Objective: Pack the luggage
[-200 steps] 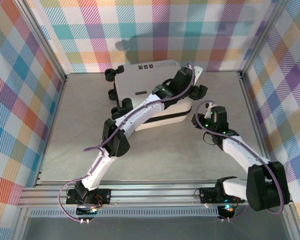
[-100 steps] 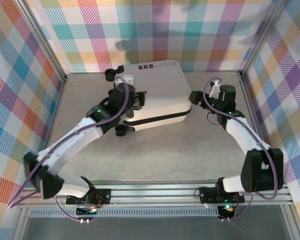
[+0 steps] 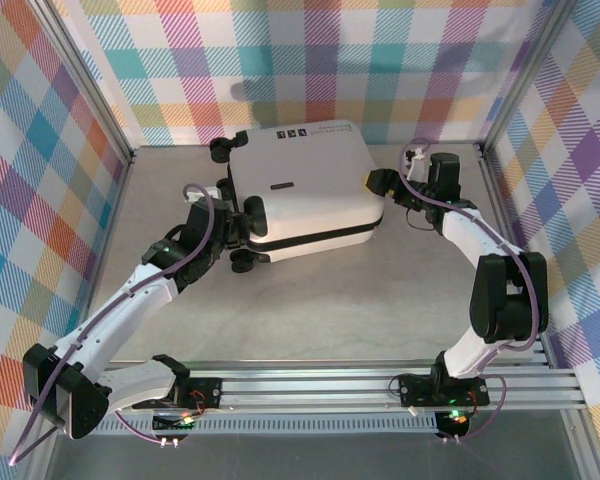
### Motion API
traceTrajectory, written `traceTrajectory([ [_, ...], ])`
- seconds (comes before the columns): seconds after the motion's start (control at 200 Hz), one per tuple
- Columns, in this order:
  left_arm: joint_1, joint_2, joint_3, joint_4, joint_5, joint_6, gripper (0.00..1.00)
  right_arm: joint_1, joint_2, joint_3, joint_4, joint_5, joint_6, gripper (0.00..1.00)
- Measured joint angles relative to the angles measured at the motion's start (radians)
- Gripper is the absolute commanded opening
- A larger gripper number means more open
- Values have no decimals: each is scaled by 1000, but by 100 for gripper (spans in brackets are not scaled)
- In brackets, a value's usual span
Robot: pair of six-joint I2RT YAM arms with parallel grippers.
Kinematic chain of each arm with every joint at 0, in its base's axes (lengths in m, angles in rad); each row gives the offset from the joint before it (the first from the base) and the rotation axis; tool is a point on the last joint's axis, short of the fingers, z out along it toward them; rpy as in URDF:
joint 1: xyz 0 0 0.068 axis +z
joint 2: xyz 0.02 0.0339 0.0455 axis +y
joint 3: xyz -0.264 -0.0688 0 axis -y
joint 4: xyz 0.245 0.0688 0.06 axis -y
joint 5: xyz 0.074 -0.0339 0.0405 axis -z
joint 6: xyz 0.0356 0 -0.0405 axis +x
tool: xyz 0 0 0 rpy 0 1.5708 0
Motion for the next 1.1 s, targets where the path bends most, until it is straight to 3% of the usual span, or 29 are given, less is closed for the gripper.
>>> traceTrajectory([
  [0.275,110,3,-13,53,84,-6,76,55,-59,-80,46,14,-16,82],
  [0.71,142,15,98,0,28,44,75,312,-434,-404,21,134,-31,78],
  [0.925,134,16,113,-2,89,54,73,430,-651,-665,89,346,-41,71],
  [1.1,62,44,163,1,135,57,73,543,-645,-862,221,515,-77,62],
])
